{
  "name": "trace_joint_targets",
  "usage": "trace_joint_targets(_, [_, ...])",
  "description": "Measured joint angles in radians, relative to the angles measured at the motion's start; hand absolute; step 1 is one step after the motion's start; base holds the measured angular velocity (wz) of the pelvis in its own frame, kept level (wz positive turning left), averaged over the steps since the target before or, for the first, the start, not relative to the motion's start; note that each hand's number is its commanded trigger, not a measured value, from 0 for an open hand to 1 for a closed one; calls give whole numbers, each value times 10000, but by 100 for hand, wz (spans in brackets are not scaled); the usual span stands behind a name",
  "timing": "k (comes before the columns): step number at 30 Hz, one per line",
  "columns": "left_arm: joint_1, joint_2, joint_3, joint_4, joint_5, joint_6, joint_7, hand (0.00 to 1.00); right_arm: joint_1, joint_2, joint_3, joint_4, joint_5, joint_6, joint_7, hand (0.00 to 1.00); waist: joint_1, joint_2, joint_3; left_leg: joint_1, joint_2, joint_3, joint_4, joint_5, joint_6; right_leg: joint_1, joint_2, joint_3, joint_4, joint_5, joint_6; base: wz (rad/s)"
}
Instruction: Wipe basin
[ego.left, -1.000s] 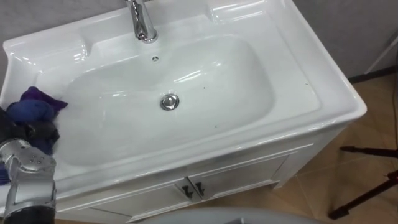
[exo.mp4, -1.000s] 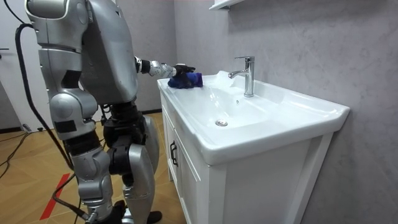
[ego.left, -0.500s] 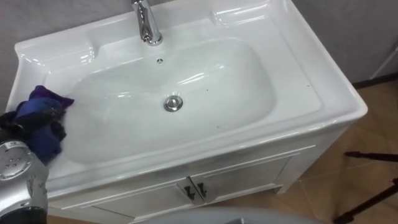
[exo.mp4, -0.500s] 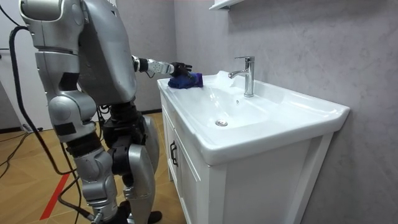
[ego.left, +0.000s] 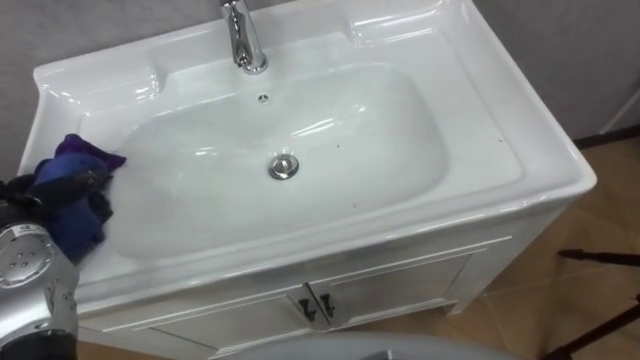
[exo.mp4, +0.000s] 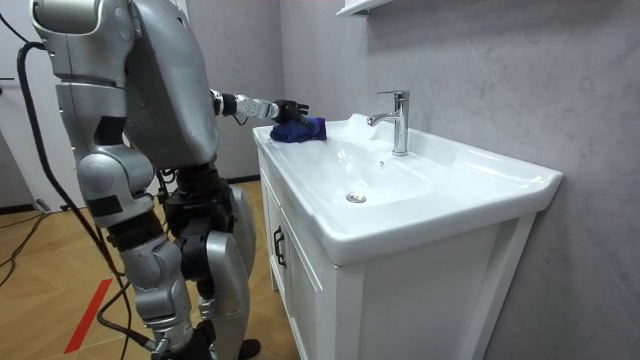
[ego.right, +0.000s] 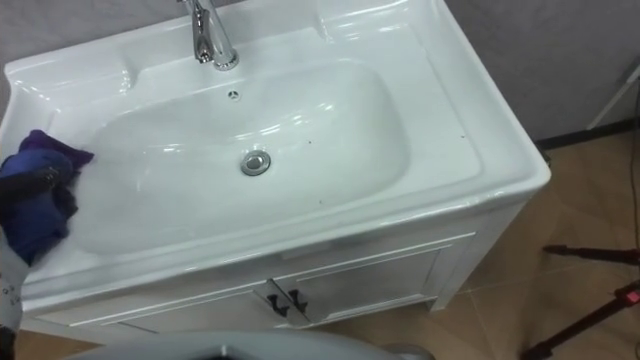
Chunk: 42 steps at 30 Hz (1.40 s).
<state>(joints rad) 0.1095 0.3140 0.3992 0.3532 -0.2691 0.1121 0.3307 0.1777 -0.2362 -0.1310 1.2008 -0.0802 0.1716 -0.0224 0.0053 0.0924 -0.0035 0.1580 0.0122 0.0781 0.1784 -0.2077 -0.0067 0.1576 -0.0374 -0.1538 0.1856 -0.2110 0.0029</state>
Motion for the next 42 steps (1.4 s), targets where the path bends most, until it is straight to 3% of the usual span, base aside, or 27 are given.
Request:
trace_joint_targets(6, [-33, -1, 0, -17, -4, -89, 377, 0, -3, 6, -1, 72, -38, -194, 3, 0, -10, -55, -3, -36, -1, -15, 32, 0, 0, -58, 7, 37, -13, -16, -3, 0])
trace_joint_targets(11, [-34, -1, 6, -788, -14, -98, 964, 0, 23, 72, 2, 77, -33, -296, 11, 0, 14, -149, -4, -91, 4, -18, 36, 0, 0, -140, 18, 45, 10, -14, -8, 0])
trace_joint_targets(16, [-110, -1, 22, -1202, 33, -637, 1794, 0, 26, 123, 1, 99, -36, -717, -11, 0, 6, -239, 56, 29, -6, -99, 11, 0, 0, 14, 14, 23, -9, -12, -8, 1])
trace_joint_targets(19, [-115, 0, 38, -1206, 17, -981, 2292, 0, 34, 203, 11, 178, 13, -899, -49, 0, 15, -187, 103, 25, -7, -88, -6, -1, 0, 6, 16, 50, -23, -13, -6, 0])
trace_joint_targets(27, [-108, 0, 116, -1515, 19, -1668, 3536, 0, 59, 269, 21, 538, 112, -1059, -95, 0, 33, -68, 85, 9, -11, -47, -108, -2, 0, -45, 25, 71, -40, -15, -3, 0])
trace_joint_targets(36, [-70, -1, 288, -1851, 427, -1773, 4187, 0, 110, 264, 18, 982, 97, -1038, -97, 0, 33, 126, -16, 6, -20, -35, -121, -2, -1, 6, 22, -2, -156, -5, 1, 0])
trace_joint_targets(42, [-1, -1, 427, -2259, 488, -1765, 4444, 0, 63, 256, 16, 1029, 56, -809, -101, 0, 205, 118, -7, -57, -29, -65, -123, -1, -1, -18, 9, -66, -164, -10, 3, 1])
